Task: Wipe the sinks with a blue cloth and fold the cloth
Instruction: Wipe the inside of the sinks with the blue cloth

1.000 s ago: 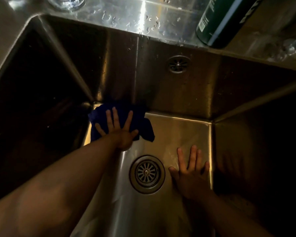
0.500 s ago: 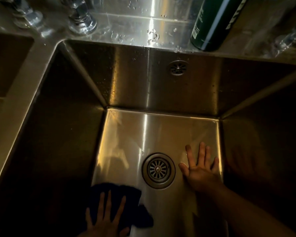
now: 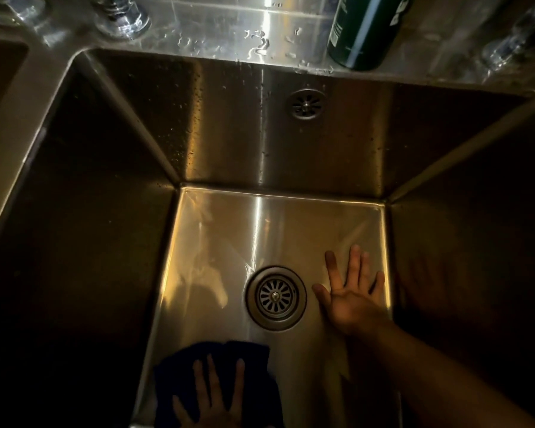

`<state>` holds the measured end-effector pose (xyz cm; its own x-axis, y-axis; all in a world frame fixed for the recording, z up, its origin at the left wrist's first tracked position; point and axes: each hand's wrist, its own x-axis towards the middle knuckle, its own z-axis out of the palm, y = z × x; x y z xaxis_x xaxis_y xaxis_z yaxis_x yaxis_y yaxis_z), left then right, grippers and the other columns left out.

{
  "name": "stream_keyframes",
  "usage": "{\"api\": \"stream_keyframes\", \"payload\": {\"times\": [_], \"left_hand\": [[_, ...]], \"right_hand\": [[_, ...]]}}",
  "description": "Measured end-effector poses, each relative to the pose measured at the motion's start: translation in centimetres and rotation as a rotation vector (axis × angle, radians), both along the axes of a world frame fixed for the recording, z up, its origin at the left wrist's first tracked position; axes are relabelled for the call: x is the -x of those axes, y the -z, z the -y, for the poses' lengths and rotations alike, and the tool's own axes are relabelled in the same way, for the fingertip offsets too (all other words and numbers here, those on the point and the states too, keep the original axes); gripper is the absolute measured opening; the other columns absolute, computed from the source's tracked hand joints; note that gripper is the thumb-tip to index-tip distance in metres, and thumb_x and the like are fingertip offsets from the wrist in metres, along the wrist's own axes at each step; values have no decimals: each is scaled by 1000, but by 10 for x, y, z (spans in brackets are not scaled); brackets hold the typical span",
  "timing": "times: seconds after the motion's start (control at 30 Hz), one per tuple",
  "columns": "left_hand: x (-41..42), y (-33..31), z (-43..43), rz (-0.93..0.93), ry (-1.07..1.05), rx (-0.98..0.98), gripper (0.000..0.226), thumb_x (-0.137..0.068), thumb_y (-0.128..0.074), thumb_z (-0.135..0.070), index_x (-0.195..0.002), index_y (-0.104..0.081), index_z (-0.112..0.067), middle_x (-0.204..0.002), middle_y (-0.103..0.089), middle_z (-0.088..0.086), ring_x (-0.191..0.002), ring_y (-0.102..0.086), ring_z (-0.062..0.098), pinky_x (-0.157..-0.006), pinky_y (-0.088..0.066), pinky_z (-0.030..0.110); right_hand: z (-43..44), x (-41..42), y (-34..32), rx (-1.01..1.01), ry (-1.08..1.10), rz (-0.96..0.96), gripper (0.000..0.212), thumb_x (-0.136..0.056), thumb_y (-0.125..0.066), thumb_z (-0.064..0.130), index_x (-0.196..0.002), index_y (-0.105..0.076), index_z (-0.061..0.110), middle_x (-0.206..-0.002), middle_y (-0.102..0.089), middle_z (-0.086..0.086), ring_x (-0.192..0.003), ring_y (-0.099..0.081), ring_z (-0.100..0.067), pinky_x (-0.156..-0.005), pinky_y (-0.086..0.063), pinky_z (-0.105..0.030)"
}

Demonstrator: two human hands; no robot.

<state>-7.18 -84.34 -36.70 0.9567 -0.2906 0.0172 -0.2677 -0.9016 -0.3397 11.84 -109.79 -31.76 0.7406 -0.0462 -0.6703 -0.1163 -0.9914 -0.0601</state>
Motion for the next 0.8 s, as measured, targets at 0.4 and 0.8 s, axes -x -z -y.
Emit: {"api": "stream_keyframes", "payload": {"times": [0.4, 0.8], "left_hand": [[-114, -70, 221, -897, -349, 579, 50, -103, -16, -33, -128, -52, -9, -113, -62, 29, -125, -48, 36, -114, -21, 50], [-153, -71, -8, -222, -62, 778, 20, -86, -44, -23, -100, -55, -15, -99, -52, 7, -89, -53, 33, -76, -41, 40]], "right_hand": [[-5, -1, -25, -18, 27, -33, 67, -94, -16, 63, -142, 26, 42, -147, 43, -8, -137, 37, -27, -109, 13, -63], [-46, 138, -44, 62, 411, 212, 77, -83, 1, 74, -149, 8, 35, -115, -56, -43, -102, -55, -60, -103, -26, -64]]}}
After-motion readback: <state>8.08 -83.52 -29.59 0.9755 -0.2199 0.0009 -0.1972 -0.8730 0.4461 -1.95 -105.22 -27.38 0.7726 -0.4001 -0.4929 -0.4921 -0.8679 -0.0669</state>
